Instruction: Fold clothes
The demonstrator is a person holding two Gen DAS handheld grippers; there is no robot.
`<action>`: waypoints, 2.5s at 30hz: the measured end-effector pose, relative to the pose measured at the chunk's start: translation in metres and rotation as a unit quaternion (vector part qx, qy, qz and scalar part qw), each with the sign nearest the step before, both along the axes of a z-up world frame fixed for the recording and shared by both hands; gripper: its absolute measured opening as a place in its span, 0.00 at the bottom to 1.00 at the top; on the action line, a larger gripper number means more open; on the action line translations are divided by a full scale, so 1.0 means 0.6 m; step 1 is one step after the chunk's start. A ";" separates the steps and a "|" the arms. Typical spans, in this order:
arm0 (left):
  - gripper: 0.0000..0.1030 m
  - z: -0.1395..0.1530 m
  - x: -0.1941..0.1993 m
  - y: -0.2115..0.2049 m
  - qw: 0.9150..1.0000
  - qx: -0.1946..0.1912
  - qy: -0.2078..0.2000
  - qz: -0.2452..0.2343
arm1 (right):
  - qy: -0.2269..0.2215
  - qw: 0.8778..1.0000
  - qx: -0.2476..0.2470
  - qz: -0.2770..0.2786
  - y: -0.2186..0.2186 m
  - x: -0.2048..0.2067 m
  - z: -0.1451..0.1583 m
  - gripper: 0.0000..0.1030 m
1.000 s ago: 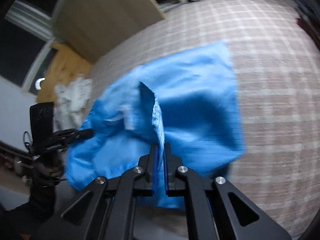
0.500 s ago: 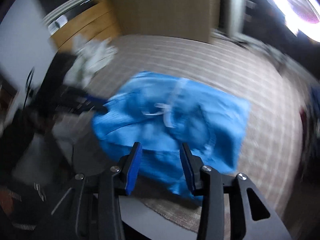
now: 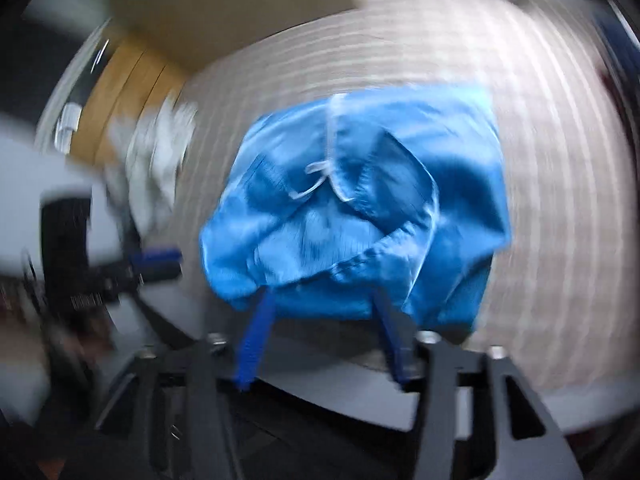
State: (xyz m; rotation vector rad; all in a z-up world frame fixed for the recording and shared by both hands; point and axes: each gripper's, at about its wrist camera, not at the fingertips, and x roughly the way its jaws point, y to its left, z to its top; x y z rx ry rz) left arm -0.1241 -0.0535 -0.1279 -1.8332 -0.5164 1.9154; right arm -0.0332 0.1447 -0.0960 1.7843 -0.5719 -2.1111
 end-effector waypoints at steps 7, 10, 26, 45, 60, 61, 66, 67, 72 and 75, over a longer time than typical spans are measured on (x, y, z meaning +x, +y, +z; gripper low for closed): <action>0.57 -0.032 -0.017 0.045 0.998 -0.022 -0.059 -0.009 | -0.048 0.998 -0.003 -0.038 -0.012 -0.029 -0.046 0.54; 0.57 -0.015 -0.017 0.050 0.999 -0.029 -0.033 -0.017 | -0.078 0.996 -0.010 -0.042 -0.001 -0.029 -0.058 0.54; 0.58 -0.044 -0.003 0.082 0.998 -0.028 -0.049 -0.039 | -0.181 0.983 0.013 -0.033 -0.032 -0.057 -0.103 0.54; 0.57 -0.081 -0.010 0.078 0.991 -0.059 -0.096 -0.070 | -0.213 0.976 0.030 -0.041 -0.061 -0.051 -0.115 0.54; 0.07 -0.060 0.000 0.035 0.998 0.058 -0.021 -0.017 | -0.079 0.984 -0.140 -0.072 -0.019 0.010 -0.124 0.05; 0.07 -0.053 -0.002 0.026 0.997 0.073 -0.005 -0.001 | -0.053 0.983 -0.155 -0.083 -0.009 0.012 -0.116 0.05; 0.07 -0.032 -0.019 0.001 0.992 0.094 0.046 0.071 | 0.038 0.977 -0.168 -0.123 0.010 0.027 -0.099 0.04; 0.07 -0.032 -0.024 0.002 0.991 0.091 0.049 0.079 | 0.055 0.979 -0.150 -0.124 0.009 0.028 -0.097 0.04; 0.06 -0.036 -0.036 0.014 0.994 0.070 0.049 0.070 | 0.027 0.989 -0.131 -0.070 0.016 0.004 -0.085 0.07; 0.06 -0.033 -0.046 0.008 0.996 0.055 0.050 0.056 | 0.081 0.990 0.013 0.111 -0.060 0.000 -0.025 0.39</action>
